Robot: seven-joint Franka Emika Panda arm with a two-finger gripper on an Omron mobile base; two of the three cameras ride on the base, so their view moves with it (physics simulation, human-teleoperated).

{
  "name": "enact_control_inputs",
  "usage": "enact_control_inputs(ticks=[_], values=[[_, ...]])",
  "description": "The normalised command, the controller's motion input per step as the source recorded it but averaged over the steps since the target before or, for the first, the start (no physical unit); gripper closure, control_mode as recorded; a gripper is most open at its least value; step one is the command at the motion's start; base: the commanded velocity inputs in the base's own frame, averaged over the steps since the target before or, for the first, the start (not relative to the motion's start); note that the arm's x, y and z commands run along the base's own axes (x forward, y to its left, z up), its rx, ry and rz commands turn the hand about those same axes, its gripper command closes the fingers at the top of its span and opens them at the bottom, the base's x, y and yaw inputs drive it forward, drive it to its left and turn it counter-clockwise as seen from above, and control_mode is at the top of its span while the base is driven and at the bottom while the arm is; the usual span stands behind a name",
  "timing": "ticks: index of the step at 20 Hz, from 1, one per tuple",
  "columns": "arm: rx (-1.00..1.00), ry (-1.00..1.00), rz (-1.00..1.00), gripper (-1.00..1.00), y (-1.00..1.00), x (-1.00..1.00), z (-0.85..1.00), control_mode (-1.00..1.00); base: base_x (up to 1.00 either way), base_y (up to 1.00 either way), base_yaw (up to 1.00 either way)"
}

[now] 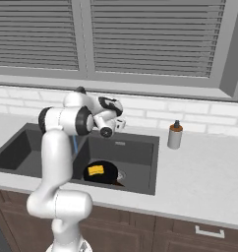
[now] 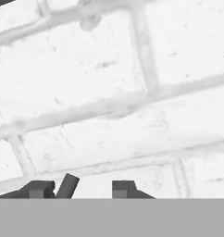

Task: Pick the pan and sponge and place them into the sink. Then turn on the water.

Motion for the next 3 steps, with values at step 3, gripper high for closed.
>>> enact_control_inputs(ticks=[3], values=[[0.24,-0.17,0.17,1.00,-1.00,-0.99,0.00,-1.00,0.00,0.00,0.00]])
